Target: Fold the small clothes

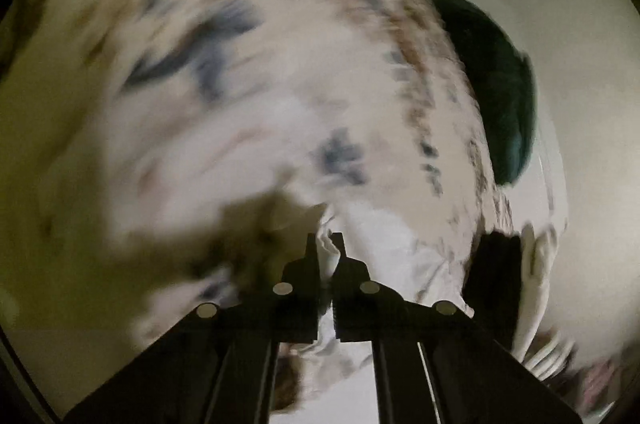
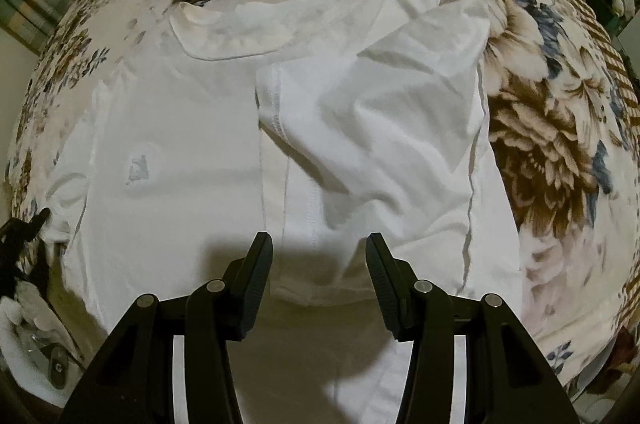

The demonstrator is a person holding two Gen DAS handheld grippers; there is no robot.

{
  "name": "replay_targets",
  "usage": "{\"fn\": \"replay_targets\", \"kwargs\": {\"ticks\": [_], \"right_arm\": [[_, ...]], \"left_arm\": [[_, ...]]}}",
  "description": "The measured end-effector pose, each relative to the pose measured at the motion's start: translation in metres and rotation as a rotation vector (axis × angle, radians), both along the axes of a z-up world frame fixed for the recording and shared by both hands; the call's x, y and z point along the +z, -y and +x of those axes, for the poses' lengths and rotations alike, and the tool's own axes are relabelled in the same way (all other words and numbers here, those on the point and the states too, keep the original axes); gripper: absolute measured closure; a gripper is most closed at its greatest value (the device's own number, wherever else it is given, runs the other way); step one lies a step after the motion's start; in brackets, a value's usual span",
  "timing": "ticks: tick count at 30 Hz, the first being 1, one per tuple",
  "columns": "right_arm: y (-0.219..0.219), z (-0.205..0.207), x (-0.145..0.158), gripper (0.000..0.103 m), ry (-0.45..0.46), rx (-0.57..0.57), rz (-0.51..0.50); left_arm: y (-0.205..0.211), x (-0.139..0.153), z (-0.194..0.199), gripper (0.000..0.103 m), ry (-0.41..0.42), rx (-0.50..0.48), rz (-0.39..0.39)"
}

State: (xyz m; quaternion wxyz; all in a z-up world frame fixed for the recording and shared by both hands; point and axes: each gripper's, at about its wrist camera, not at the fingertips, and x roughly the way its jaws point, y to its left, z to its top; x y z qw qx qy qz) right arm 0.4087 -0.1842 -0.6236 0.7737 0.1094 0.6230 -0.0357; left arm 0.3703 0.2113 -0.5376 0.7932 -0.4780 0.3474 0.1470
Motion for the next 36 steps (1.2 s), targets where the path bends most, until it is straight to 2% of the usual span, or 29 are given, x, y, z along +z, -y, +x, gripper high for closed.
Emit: {"fn": "replay_targets", "kwargs": {"ticks": [2,5,7,9,12,13,15,17,19,21,23,27,31,33,34,35,36], "right_arm": [[0.002,-0.001,0.000,0.052,0.001,-0.006,-0.001],[0.005,-0.004,-0.002,0.052,-0.001,-0.016,-0.003],[0.009,-0.007,-0.003,0.052,-0.008,-0.025,-0.004],[0.016,-0.010,-0.005,0.052,-0.019,-0.041,-0.005],[0.028,-0.015,-0.006,0.052,-0.042,-0.069,-0.001],[0.033,-0.016,-0.005,0.052,-0.049,-0.079,0.002],[0.042,-0.018,-0.001,0.052,-0.052,-0.091,0.009],[0.048,-0.018,0.006,0.052,-0.046,-0.090,0.019],[0.053,-0.015,0.014,0.052,-0.030,-0.088,0.045],[0.056,-0.007,0.020,0.052,-0.019,-0.079,0.113],[0.053,0.009,0.024,0.052,-0.020,-0.053,0.208],[0.036,0.055,0.021,0.050,-0.015,-0.006,0.370],[0.015,0.111,-0.005,0.049,-0.037,0.056,0.401],[0.005,0.133,-0.028,0.050,-0.099,0.081,0.410],[0.005,0.141,-0.037,0.057,-0.116,0.078,0.408],[0.002,0.145,-0.042,0.090,-0.104,0.085,0.418],[-0.001,0.147,-0.040,0.100,-0.079,0.103,0.363]], "left_arm": [[0.019,0.028,0.012,0.101,0.042,-0.078,0.118],[0.070,0.063,0.028,0.101,0.104,-0.258,0.228],[0.113,0.069,0.037,0.101,0.106,-0.399,0.238],[0.163,0.058,0.044,0.100,0.085,-0.574,0.190],[0.218,0.028,0.043,0.098,-0.029,-0.782,0.171],[0.229,0.016,0.039,0.098,-0.090,-0.821,0.158],[0.230,0.010,0.028,0.097,-0.137,-0.834,0.145],[0.220,0.015,0.018,0.087,-0.153,-0.803,0.162],[0.205,0.021,0.013,0.057,-0.166,-0.764,0.175],[0.182,0.025,0.008,0.047,-0.168,-0.684,0.203],[0.155,0.023,0.010,0.047,-0.174,-0.607,0.211],[0.135,0.012,0.030,0.047,-0.194,-0.531,0.229],[0.131,-0.001,0.054,0.047,-0.240,-0.527,0.309],[0.135,-0.015,0.064,0.047,-0.288,-0.541,0.343],[0.135,-0.021,0.067,0.047,-0.317,-0.552,0.360],[0.132,-0.027,0.066,0.046,-0.328,-0.565,0.362],[0.128,-0.030,0.066,0.045,-0.335,-0.574,0.369]]}}
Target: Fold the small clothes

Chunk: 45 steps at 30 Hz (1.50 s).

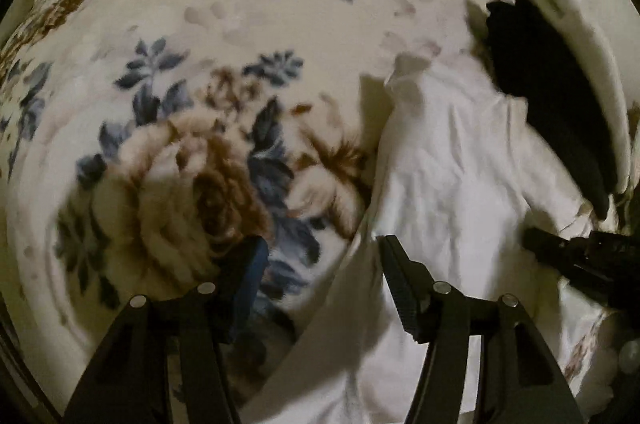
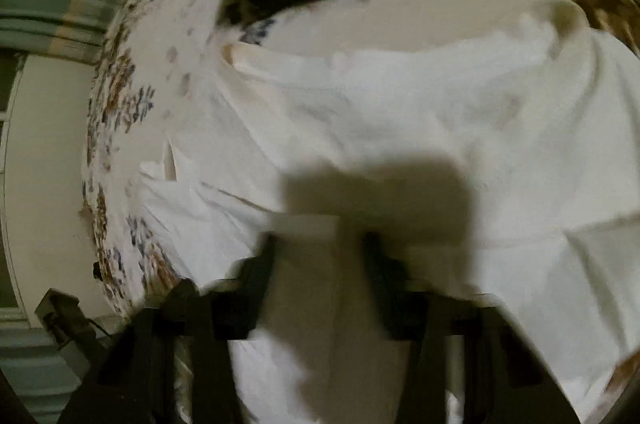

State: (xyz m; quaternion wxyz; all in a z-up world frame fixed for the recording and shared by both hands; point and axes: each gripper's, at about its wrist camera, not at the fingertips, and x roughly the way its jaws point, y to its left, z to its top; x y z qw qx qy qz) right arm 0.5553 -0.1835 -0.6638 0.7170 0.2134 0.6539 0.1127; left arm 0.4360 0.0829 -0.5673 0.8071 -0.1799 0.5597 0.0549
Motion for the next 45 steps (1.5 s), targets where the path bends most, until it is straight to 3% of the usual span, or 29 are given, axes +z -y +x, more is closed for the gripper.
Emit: {"fn": "replay_targets", "kwargs": {"ticks": [3,7,9,11,12,13,15,17,19,24,31,39,45], "right_arm": [[0.001,-0.001,0.006,0.100,0.062,0.004,-0.095],[0.002,-0.003,0.000,0.100,0.038,0.020,-0.120],[0.006,-0.004,0.002,0.091,0.011,0.023,-0.091],[0.013,-0.008,0.013,0.052,-0.005,0.014,-0.037],[0.017,-0.014,0.020,0.045,0.009,0.001,-0.020],[0.027,-0.024,0.030,0.038,0.028,-0.020,-0.003],[0.047,-0.047,0.048,0.036,0.047,-0.048,0.006],[0.072,-0.082,0.061,0.024,0.046,-0.093,-0.001],[0.095,-0.120,0.066,0.019,0.029,-0.127,-0.016],[0.148,-0.231,0.061,0.018,-0.051,-0.210,-0.054],[0.191,-0.370,0.008,0.018,-0.174,-0.232,-0.122],[0.204,-0.446,-0.029,0.020,-0.222,-0.238,-0.080],[0.197,-0.472,-0.060,0.021,-0.262,-0.130,-0.093]], "left_arm": [[0.004,-0.002,0.001,0.044,-0.004,-0.035,0.022],[0.000,0.002,0.001,0.044,-0.017,-0.034,-0.010],[-0.005,0.009,0.004,0.044,-0.019,-0.040,-0.046],[-0.009,0.021,0.001,0.044,-0.012,-0.054,-0.067],[-0.010,0.029,-0.005,0.037,-0.005,-0.079,-0.084],[-0.012,0.033,-0.011,0.023,-0.005,-0.108,-0.096],[-0.013,0.038,-0.029,0.014,-0.029,-0.165,-0.102],[-0.015,0.040,-0.049,0.014,-0.054,-0.192,-0.098],[-0.018,0.042,-0.074,0.014,-0.074,-0.205,-0.082],[-0.017,0.041,-0.142,0.014,-0.102,-0.214,-0.063],[-0.008,0.020,-0.221,0.014,-0.158,-0.196,0.015],[-0.019,0.003,-0.278,0.014,-0.199,-0.170,0.063],[-0.025,-0.014,-0.306,0.014,-0.209,-0.212,0.083]]}}
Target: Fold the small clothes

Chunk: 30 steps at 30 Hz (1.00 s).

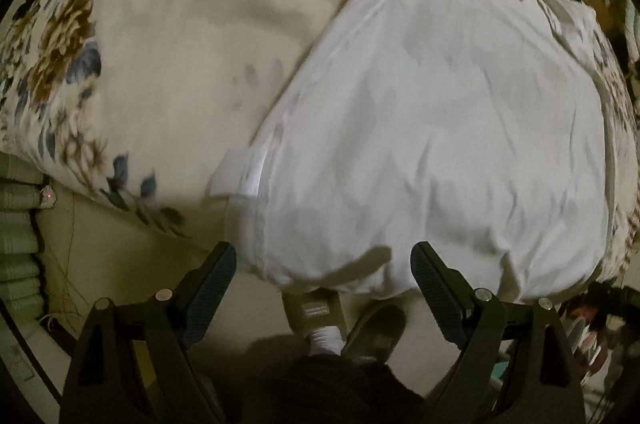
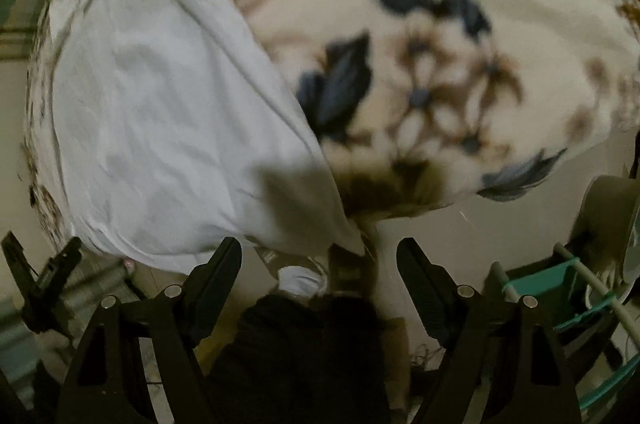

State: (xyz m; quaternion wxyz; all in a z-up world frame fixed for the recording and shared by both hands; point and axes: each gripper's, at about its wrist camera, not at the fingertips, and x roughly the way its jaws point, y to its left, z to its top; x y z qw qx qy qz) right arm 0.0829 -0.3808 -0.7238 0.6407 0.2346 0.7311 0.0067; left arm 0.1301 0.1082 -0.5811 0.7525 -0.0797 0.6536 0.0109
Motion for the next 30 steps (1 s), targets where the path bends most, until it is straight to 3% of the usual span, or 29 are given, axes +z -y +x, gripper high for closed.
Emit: {"fn": "replay_targets", "kwargs": {"ticks": [2,3,4,5,6,7,8,9,14,17,20,22,26,30], "right_arm": [[-0.011,0.004,-0.010,0.021,0.005,0.035,0.003],[-0.020,0.012,-0.013,0.024,0.013,0.052,0.007],[-0.025,0.013,-0.017,0.039,0.022,0.079,0.021],[-0.031,0.018,-0.019,0.052,0.023,0.094,0.028],[-0.035,0.019,-0.022,0.056,0.018,0.112,0.035],[-0.038,0.022,-0.022,0.069,0.020,0.118,0.037],[-0.040,0.021,-0.020,0.089,0.024,0.122,0.040],[-0.041,0.020,-0.018,0.097,0.019,0.126,0.040],[-0.051,0.012,0.022,0.097,0.056,0.108,0.107],[-0.051,0.011,0.055,0.097,0.092,0.087,0.167],[-0.044,0.021,0.089,0.097,0.142,0.049,0.224],[-0.036,0.035,0.107,0.097,0.187,0.013,0.243],[-0.017,0.075,0.116,0.097,0.242,-0.046,0.180],[0.001,0.103,0.073,0.095,0.192,-0.141,0.161]], "left_arm": [[-0.001,-0.009,-0.002,0.018,0.010,-0.015,-0.003],[0.001,-0.014,0.000,0.029,0.021,-0.017,-0.019],[0.001,-0.018,-0.003,0.036,0.029,-0.013,-0.024],[-0.003,-0.020,0.002,0.036,0.040,-0.002,-0.029],[-0.001,-0.019,0.001,0.044,0.061,0.017,-0.043],[-0.004,-0.017,-0.002,0.071,0.076,0.032,-0.038],[-0.009,-0.013,-0.005,0.089,0.083,0.040,-0.033],[-0.010,-0.009,-0.009,0.101,0.084,0.043,-0.044],[-0.006,0.028,-0.016,0.101,0.144,0.026,-0.095],[0.001,0.064,-0.009,0.101,0.196,0.035,-0.161],[-0.002,0.105,0.016,0.101,0.263,0.053,-0.218],[-0.005,0.116,0.038,0.101,0.303,0.058,-0.230],[-0.016,0.090,0.077,0.101,0.315,0.096,-0.223],[-0.021,0.040,0.104,0.098,0.203,0.115,-0.252]]}}
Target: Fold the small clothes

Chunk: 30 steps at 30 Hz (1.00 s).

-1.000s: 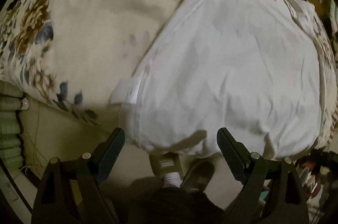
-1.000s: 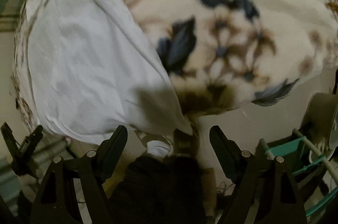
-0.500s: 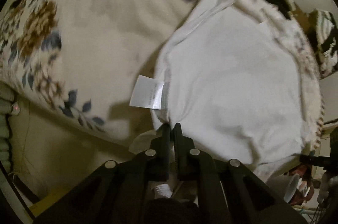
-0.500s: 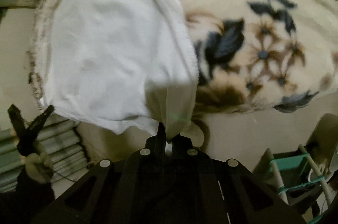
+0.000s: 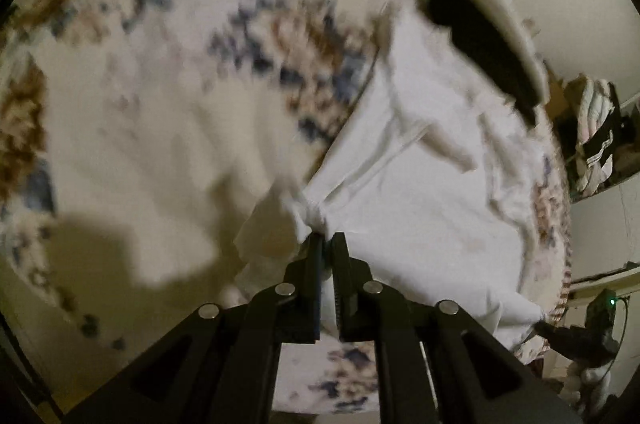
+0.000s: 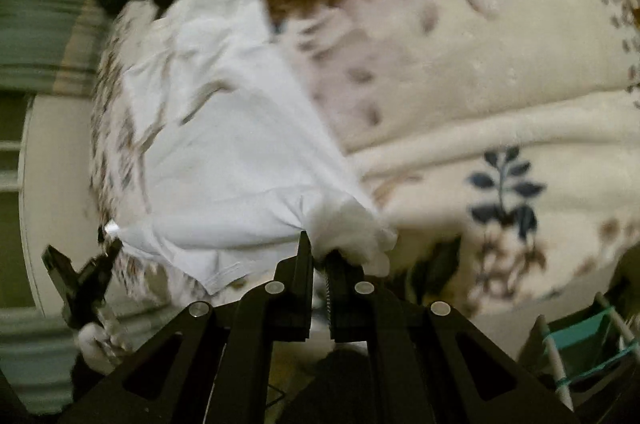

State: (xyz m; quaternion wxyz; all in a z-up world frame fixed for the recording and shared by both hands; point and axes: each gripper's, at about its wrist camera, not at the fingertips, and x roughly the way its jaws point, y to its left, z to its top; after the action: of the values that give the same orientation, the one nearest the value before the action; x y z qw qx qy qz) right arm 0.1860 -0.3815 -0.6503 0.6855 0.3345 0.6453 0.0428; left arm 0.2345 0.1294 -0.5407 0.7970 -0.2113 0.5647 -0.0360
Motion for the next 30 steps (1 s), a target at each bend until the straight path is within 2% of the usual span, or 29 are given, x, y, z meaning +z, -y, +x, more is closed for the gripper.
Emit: {"fn": "replay_targets", "kwargs": {"ticks": [2,3,4,5,6,7,11,14,16,20,21,22,24,27,30], "right_arm": [[0.015,0.007,-0.023,0.088,-0.069,-0.047,0.030],[0.018,0.008,-0.030,0.083,-0.084,-0.064,0.048],[0.021,0.004,-0.030,0.066,-0.083,-0.079,0.062],[0.024,0.003,-0.031,0.052,-0.074,-0.082,0.071],[0.026,-0.006,-0.030,0.050,-0.062,-0.083,0.084],[0.027,-0.011,-0.027,0.050,-0.053,-0.089,0.098],[0.029,-0.027,-0.025,0.050,-0.066,-0.117,0.113],[0.031,-0.040,-0.035,0.050,-0.079,-0.152,0.137],[0.034,-0.045,-0.038,0.050,-0.079,-0.170,0.141],[0.035,-0.047,-0.045,0.050,-0.075,-0.182,0.127],[0.038,-0.049,-0.047,0.050,-0.078,-0.189,0.126],[0.038,-0.050,-0.049,0.050,-0.081,-0.197,0.125],[0.038,-0.050,-0.052,0.050,-0.073,-0.201,0.125],[0.038,-0.050,-0.054,0.050,-0.057,-0.210,0.126],[0.040,-0.051,-0.054,0.050,-0.033,-0.165,0.100]], "left_arm": [[-0.003,-0.014,-0.002,0.096,-0.055,0.022,-0.006],[-0.005,-0.014,-0.009,0.087,-0.072,0.039,-0.021],[-0.008,-0.014,-0.016,0.072,-0.077,0.052,-0.046],[-0.013,-0.013,-0.028,0.062,-0.071,0.073,-0.095],[-0.018,-0.010,-0.039,0.044,-0.069,0.094,-0.120],[-0.023,-0.009,-0.050,0.040,-0.069,0.126,-0.137],[-0.041,-0.015,-0.079,0.040,-0.093,0.245,-0.223],[-0.044,-0.027,-0.076,0.040,-0.095,0.309,-0.261],[-0.038,-0.032,-0.065,0.040,-0.078,0.296,-0.256],[-0.013,-0.041,-0.042,0.042,-0.044,0.204,-0.232],[-0.010,-0.041,-0.040,0.045,-0.033,0.186,-0.217],[-0.005,-0.040,-0.039,0.063,-0.022,0.159,-0.197],[0.001,-0.037,-0.038,0.089,-0.012,0.108,-0.164],[0.004,-0.026,-0.045,0.095,0.036,0.087,-0.147],[0.005,-0.017,-0.053,0.096,0.065,0.082,-0.144]]}}
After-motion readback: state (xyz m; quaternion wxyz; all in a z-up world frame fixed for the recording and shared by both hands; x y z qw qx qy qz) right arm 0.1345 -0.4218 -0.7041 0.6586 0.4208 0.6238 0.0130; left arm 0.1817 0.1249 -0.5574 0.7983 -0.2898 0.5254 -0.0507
